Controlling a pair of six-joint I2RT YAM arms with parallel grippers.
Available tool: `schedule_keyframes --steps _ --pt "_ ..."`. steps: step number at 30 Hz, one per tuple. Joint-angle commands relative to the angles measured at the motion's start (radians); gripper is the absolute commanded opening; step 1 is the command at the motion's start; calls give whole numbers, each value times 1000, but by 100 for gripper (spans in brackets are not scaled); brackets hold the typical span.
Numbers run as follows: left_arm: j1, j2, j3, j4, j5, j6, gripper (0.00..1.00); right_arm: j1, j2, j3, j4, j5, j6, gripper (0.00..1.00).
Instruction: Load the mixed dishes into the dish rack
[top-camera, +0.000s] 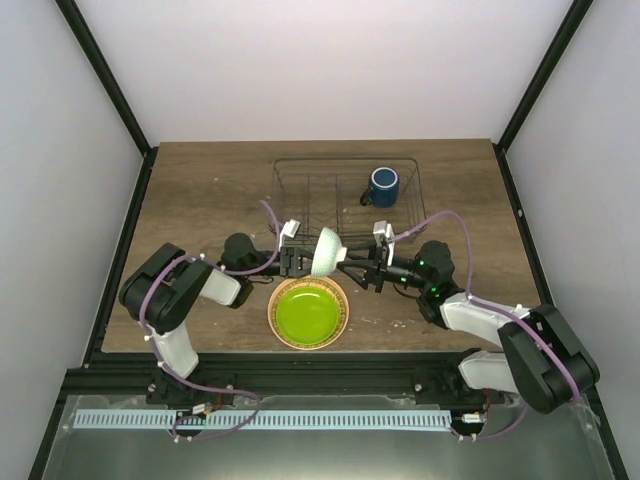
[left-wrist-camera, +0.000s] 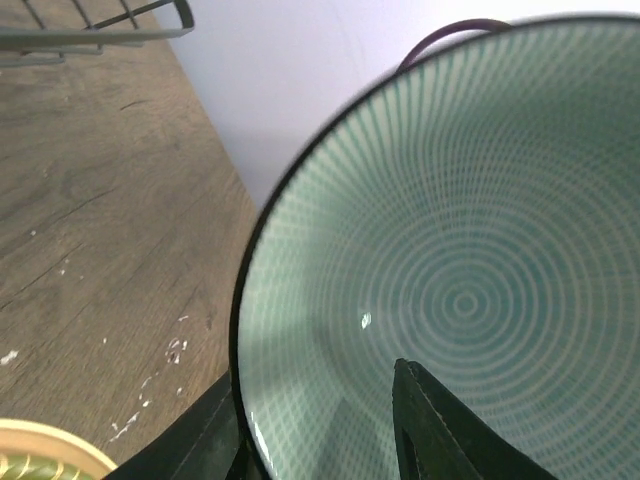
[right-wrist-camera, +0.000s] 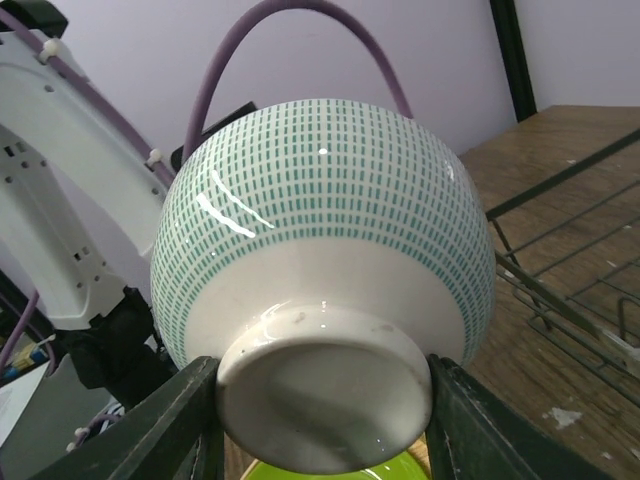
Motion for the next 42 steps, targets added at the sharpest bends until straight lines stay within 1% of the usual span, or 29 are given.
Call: schedule_keyframes --steps 1,7,16,18,20,23,25,26,27,28,29,30,33,34,36,40,42 --pt "7 22 -31 103 33 9 38 -21 11 6 14 98 -13 26" --pt "48 15 -70 125 35 6 39 -36 -17 0 -37 137 -28 26" --pt "163 -39 -137 118 63 20 45 -54 -145 33 -272 255 -115 26" --pt "182 -54 -149 97 65 36 46 -59 -176 39 -316 281 -130 25" --pt "193 -76 -149 43 58 72 46 -60 -202 47 -361 307 -144 25" --pt "193 -136 -119 -125 31 173 46 -62 -231 61 -412 341 -164 25" --pt "193 -203 -78 -295 5 271 46 -62 -243 67 -440 367 -172 25" --pt "192 -263 -49 -420 -14 345 46 -62 -247 71 -452 378 -176 25" --pt "189 -311 -12 -625 -63 434 47 -62 -248 74 -464 397 -181 25" --pt "185 -365 34 -793 -100 535 47 -63 -248 77 -471 405 -182 25" --pt "179 -413 81 -951 -173 638 48 -63 -246 80 -475 419 -184 25" --pt "178 -450 123 -1057 -215 707 49 -64 -242 85 -480 431 -185 25" --pt "184 -521 194 -1215 -319 791 49 -65 -219 124 -514 469 -187 25" --pt "184 -534 236 -1294 -368 831 50 -65 -206 152 -530 484 -186 25" --pt "184 -563 268 -1401 -476 876 49 -66 -190 204 -574 522 -192 24" --pt "184 -643 281 -1503 -615 911 50 -65 -151 325 -659 616 -233 23" --pt "184 -671 300 -1577 -658 943 50 -67 -114 426 -748 679 -264 23"
